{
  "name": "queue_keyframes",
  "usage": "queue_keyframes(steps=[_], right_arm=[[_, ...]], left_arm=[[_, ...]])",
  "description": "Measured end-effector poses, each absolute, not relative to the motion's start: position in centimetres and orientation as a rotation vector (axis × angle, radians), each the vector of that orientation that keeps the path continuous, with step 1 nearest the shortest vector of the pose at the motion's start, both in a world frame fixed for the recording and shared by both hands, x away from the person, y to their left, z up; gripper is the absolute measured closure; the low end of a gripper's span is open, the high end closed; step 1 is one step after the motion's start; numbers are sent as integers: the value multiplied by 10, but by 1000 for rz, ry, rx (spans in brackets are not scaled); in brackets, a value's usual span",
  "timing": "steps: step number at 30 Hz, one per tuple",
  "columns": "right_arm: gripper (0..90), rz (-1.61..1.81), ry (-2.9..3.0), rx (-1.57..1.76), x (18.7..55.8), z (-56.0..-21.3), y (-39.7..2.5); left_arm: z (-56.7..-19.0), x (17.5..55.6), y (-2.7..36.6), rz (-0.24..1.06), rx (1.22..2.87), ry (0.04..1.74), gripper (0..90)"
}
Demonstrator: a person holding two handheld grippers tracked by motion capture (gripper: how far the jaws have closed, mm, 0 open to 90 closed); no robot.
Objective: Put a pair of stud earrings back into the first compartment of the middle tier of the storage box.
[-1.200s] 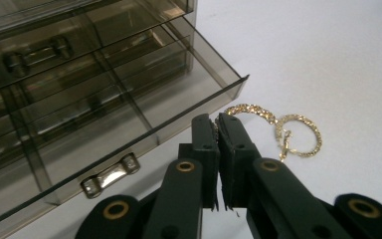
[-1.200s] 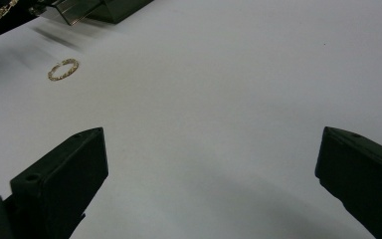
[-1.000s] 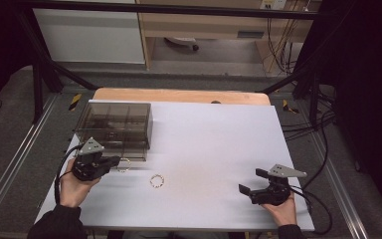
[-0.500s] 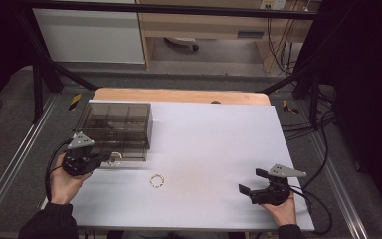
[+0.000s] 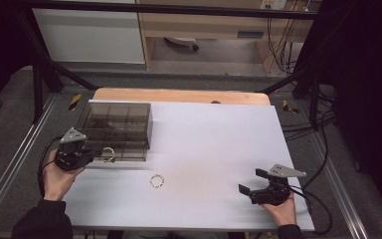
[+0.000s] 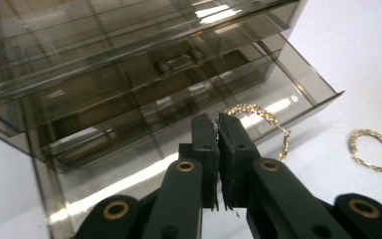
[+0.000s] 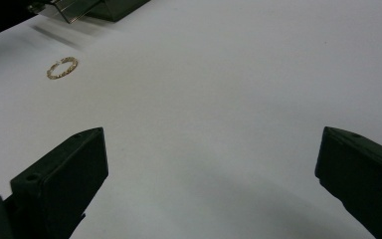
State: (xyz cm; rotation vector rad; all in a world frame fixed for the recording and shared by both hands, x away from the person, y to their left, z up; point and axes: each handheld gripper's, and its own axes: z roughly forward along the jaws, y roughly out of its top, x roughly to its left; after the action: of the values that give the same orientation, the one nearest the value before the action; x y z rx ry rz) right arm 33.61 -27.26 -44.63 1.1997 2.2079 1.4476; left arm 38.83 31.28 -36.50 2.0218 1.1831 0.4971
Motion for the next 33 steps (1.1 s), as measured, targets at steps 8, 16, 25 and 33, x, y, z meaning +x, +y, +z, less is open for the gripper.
queue_keyframes(steps=[8, 16, 25, 33], right_arm=[[7, 1447, 2209, 1194, 336, -446, -273], [7, 1447, 2208, 1194, 336, -446, -273], [7, 1448, 2205, 1192, 336, -446, -273], [7, 1449, 2206, 1194, 336, -446, -273]], left_arm=[[-362, 398, 326, 522, 2018, 1222, 862], [-363, 407, 339, 546, 2011, 1256, 862], [-375, 416, 351, 563, 2002, 1313, 862], [-384, 421, 353, 586, 2019, 1342, 861]])
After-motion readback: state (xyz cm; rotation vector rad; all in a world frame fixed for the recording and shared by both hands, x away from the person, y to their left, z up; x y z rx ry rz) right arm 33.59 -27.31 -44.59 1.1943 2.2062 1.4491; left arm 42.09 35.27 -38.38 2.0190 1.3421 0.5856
